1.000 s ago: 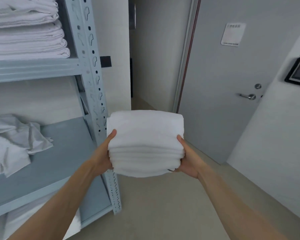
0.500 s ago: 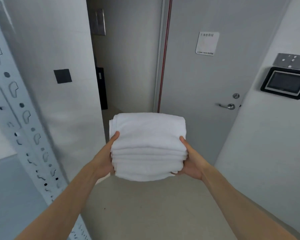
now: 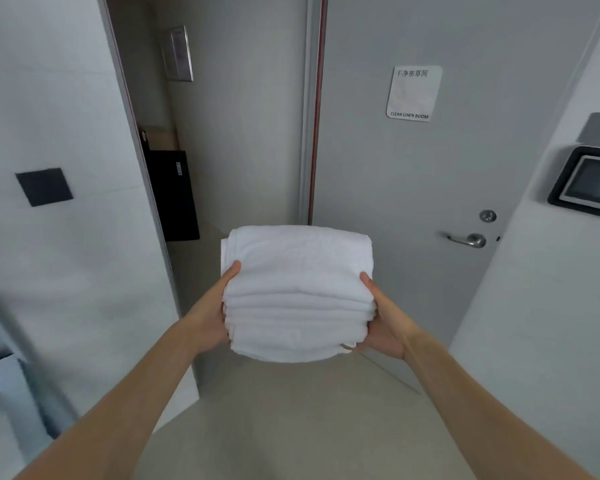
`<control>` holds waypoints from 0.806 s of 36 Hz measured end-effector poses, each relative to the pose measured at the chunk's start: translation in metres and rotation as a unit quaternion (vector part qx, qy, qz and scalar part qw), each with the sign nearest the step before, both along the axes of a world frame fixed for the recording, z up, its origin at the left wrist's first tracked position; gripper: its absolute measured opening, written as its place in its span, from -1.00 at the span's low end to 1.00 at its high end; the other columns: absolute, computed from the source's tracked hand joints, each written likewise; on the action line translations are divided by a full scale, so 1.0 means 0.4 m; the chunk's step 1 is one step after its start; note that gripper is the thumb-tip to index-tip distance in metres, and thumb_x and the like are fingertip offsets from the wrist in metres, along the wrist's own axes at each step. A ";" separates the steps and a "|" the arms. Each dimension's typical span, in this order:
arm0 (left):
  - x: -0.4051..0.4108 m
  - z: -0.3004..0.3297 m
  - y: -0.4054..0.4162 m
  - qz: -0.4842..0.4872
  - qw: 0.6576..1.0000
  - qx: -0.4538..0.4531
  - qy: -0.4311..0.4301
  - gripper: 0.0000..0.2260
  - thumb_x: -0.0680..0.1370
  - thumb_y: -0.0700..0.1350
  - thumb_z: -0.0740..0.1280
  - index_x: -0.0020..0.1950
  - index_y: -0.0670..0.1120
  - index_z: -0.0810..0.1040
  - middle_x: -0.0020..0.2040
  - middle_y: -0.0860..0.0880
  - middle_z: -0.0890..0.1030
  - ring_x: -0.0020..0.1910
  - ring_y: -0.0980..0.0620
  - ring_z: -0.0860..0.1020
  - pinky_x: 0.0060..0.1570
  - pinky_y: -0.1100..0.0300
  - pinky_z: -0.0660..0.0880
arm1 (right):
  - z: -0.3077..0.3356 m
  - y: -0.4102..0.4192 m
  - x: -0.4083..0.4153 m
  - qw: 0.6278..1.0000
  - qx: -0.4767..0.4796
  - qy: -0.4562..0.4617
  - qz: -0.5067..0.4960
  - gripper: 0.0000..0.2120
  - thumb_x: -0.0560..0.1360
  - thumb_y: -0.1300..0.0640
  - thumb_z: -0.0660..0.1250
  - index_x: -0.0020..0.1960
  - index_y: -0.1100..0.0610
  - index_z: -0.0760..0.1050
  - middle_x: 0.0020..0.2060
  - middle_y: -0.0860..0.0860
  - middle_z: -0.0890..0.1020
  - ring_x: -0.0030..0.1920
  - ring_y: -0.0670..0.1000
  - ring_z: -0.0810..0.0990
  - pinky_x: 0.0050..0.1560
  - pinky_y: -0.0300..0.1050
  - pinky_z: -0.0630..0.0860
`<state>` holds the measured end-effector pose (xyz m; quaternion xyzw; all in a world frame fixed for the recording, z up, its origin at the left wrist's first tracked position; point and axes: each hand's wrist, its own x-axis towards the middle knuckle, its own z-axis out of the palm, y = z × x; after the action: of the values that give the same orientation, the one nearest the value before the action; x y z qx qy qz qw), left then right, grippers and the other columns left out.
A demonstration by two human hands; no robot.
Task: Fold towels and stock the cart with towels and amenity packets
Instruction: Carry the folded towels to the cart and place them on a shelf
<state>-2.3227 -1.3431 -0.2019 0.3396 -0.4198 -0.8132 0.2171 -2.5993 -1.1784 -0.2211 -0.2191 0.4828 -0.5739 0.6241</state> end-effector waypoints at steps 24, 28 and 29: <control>-0.564 -0.003 -0.604 0.084 0.996 -0.015 -0.026 -0.32 0.23 0.44 0.50 0.22 0.10 0.63 0.14 -0.08 0.70 0.05 -0.16 0.69 -0.21 -0.17 0.64 | 0.001 -0.731 -0.638 0.995 0.014 0.019 0.092 -0.38 0.30 -0.44 0.45 0.22 -0.10 0.62 0.26 0.06 0.62 0.20 0.15 0.64 0.12 0.24 0.52; -0.625 -0.028 -0.783 0.092 0.995 -0.008 -0.035 -0.29 0.21 0.46 0.50 0.24 0.11 0.61 0.16 -0.06 0.69 0.09 -0.18 0.68 0.02 -0.30 0.58 | -0.015 -0.910 -0.702 0.996 0.012 0.024 0.089 -0.37 0.29 -0.43 0.48 0.23 -0.10 0.62 0.25 0.07 0.63 0.18 0.16 0.65 0.11 0.25 0.52; -0.640 -0.030 -0.835 0.093 0.995 -0.008 -0.038 -0.28 0.21 0.47 0.50 0.25 0.12 0.62 0.17 -0.05 0.69 0.10 -0.18 0.67 0.12 -0.34 0.52 | -0.014 -0.961 -0.717 0.996 0.010 0.027 0.086 -0.37 0.29 -0.42 0.48 0.23 -0.10 0.62 0.25 0.07 0.63 0.17 0.16 0.65 0.10 0.24 0.52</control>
<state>-2.5787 -1.6771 -0.2139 0.4061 -0.4006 -0.7728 0.2782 -2.8860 -1.5629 -0.2268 -0.2687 0.4844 -0.5073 0.6602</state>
